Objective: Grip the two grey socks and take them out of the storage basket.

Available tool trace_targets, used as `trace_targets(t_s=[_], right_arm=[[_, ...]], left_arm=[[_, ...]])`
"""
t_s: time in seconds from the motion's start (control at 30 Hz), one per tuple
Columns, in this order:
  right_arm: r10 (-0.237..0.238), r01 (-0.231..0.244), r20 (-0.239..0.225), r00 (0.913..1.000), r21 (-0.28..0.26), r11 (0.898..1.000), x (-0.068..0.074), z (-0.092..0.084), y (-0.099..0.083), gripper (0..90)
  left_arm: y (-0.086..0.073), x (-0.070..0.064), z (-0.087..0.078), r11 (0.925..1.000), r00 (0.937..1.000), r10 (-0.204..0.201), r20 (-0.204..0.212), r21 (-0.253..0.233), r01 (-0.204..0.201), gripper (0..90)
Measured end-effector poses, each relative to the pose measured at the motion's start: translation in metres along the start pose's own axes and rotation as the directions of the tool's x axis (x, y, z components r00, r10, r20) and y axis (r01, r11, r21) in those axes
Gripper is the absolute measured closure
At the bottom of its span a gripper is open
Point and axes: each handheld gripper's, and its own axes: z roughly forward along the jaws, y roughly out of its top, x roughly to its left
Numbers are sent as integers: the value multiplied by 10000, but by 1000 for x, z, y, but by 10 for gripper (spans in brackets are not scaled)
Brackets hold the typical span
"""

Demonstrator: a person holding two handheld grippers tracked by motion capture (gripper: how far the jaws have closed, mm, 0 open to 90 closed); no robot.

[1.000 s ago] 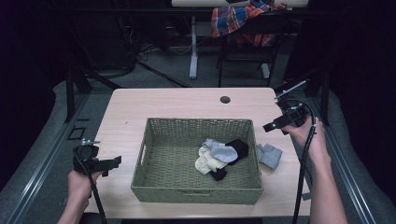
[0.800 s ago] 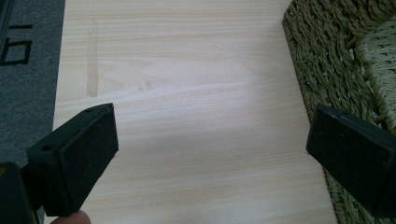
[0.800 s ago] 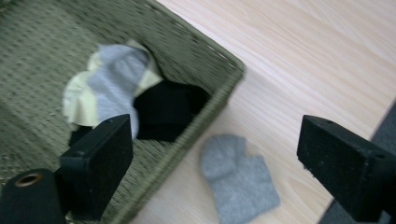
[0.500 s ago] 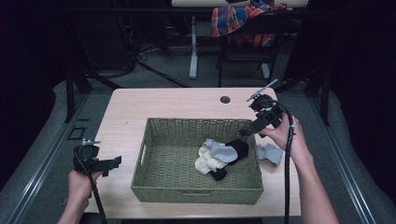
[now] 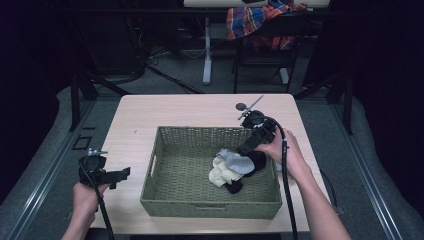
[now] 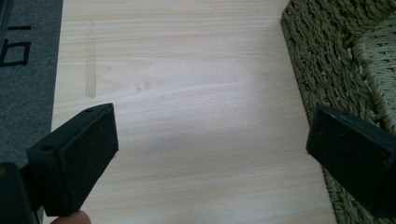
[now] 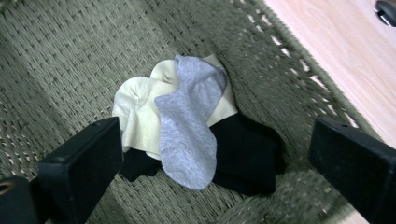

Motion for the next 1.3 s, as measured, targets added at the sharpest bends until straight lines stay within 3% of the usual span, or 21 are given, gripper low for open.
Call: trace_targets(t_s=[0.3, 0.5, 0.7, 0.87, 1.0, 1.1, 1.3], right_arm=[[-455, 460, -109, 9989, 575, 9973, 9, 32, 9, 295], [-890, 891, -74, 9960, 1446, 9855, 16, 59, 12, 442], [-1186, 1159, 24, 9929, 1929, 9744, 20, 76, 12, 509], [-1171, 1119, 89, 9931, 2301, 9667, 20, 85, 11, 600], [-1120, 1055, 120, 9936, 2483, 9629, 18, 87, 10, 766], [-1007, 939, 159, 9948, 2419, 9657, 17, 84, 10, 822], [-809, 782, 51, 9967, 2027, 9761, 15, 67, 12, 845]], left_arm=[[0, 0, 0, 10000, 10000, 11, 32, 0, -11, 23], [0, 0, 0, 10000, 10000, 36, 41, 14, -36, 23], [-1, 1, -1, 10000, 10000, 19, 31, 19, -19, 23], [-1, 0, -1, 10000, 10000, 31, 7, 4, -31, 23], [-1, 0, -1, 10000, 10000, 17, -6, -15, -17, 23], [-1, 0, -1, 10000, 10000, 3, -11, -18, -3, 23], [-2, 1, -2, 10000, 10000, -18, -24, -31, 17, 23]])
